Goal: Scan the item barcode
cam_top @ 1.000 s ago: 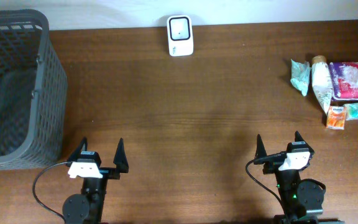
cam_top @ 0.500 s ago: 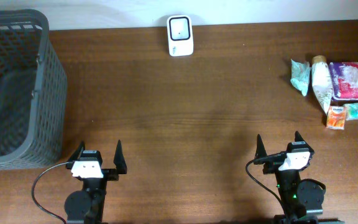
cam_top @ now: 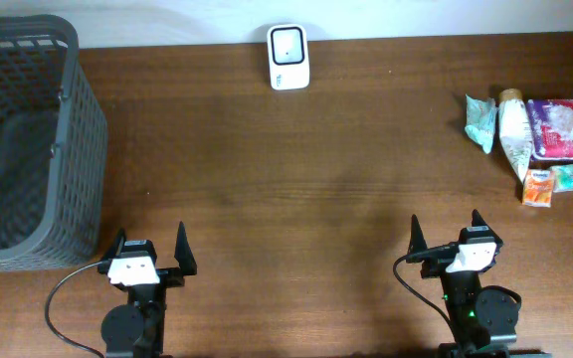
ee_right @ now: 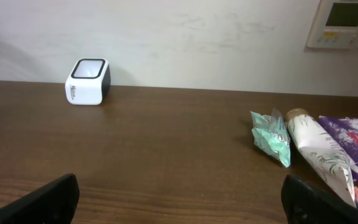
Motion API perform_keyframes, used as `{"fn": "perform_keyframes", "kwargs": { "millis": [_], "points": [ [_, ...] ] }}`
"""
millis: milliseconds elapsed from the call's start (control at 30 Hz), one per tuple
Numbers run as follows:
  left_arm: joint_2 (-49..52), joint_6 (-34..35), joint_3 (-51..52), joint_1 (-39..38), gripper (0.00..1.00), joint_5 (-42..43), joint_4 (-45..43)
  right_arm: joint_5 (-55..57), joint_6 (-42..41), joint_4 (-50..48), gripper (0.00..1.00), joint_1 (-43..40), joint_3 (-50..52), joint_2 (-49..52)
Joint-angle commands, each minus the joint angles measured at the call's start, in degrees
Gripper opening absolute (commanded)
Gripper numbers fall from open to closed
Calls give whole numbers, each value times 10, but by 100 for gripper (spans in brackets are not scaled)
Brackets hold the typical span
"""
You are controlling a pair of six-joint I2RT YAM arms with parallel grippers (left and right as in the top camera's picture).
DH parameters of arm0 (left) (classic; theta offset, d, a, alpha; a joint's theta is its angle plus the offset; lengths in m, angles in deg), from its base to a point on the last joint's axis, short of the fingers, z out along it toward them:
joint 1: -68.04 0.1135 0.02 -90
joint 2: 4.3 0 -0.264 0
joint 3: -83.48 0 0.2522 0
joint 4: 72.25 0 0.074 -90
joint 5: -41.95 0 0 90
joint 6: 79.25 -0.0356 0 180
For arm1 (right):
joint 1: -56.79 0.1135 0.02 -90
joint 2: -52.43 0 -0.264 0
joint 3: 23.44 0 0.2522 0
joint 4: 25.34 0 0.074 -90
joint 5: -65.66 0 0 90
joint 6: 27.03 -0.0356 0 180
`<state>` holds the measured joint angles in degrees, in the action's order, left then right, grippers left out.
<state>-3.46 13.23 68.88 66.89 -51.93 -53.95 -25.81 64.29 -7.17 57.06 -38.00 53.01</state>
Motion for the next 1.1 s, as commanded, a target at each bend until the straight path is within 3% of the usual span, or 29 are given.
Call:
{"fn": "perform_keyframes", "kwargs": {
  "millis": [0,1067],
  "points": [
    [-6,-15,3,3,99,0,2,5,-1,2,99,-3,5,-4],
    [-5,2,3,10,99,11,2,5,-1,2,99,-3,5,-4]
  ]
}}
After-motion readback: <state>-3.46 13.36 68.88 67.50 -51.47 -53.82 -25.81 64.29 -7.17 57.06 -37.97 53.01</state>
